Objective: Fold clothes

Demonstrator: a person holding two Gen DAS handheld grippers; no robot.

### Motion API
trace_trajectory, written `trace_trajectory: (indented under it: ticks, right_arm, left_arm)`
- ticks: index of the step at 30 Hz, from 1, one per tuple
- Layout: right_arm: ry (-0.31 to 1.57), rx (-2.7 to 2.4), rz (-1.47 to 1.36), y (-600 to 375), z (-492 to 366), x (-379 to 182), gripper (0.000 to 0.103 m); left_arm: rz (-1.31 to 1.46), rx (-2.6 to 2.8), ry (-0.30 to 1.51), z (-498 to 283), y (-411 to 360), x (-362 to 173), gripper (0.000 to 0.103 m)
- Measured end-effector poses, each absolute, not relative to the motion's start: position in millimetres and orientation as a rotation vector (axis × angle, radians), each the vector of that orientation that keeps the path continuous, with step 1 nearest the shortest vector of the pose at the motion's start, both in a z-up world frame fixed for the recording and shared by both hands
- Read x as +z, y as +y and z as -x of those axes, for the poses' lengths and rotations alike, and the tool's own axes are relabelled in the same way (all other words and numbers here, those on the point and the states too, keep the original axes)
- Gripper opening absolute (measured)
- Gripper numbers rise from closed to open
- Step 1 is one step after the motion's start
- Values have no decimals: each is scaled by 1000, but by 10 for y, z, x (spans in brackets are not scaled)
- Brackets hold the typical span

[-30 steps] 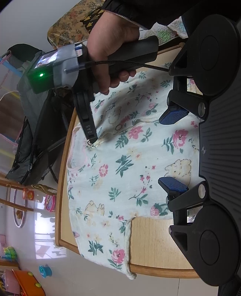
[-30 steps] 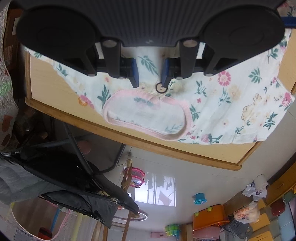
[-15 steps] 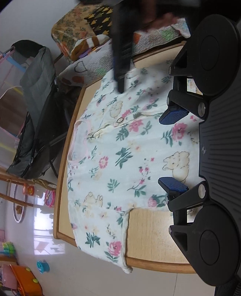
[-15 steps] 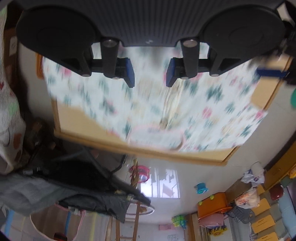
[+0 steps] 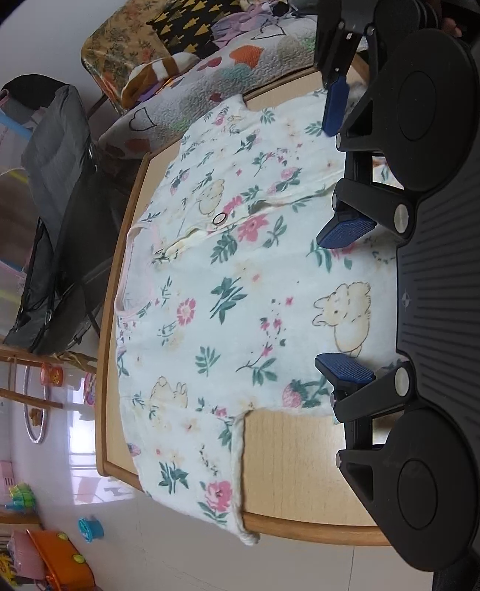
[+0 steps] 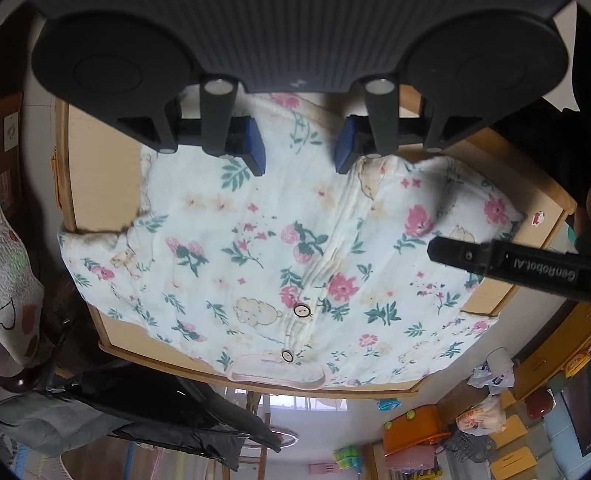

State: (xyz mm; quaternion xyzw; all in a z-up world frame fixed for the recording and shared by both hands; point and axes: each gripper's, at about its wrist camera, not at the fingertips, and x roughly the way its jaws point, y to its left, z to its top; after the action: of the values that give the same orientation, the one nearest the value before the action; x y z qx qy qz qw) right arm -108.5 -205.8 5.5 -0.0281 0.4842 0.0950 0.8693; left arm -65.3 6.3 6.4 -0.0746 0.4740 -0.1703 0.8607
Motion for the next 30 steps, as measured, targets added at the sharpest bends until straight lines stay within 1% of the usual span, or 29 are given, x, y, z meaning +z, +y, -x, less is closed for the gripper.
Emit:
trace_trajectory:
  ticks: [4, 8, 11, 13, 19, 23, 30]
  right_arm:
    - [992, 199, 68, -2049, 1135, 40, 45]
    - [932, 190, -18, -2163, 1227, 13, 45]
    - [923, 150, -115, -2283, 1223, 25, 46]
    - [918, 121, -124, -2323, 1226, 35, 46]
    - [881, 39, -128, -2405, 1289, 49, 46]
    - [898, -17, -128, -2444, 1319, 16, 46]
    - [900, -16, -149, -2448, 1421, 7, 46]
  left_arm:
    - [234, -358, 957, 686, 125, 143, 65]
    - [327, -426, 849, 758, 225, 326, 65]
    - [296, -442, 777, 815, 293, 454, 68]
    - [274, -445, 743, 853, 332, 516, 68]
    - [298, -447, 707, 992, 430, 556, 68]
    - [320, -413, 701, 1034, 570, 566, 68]
    - [405, -376, 687, 1099, 1126, 640, 69]
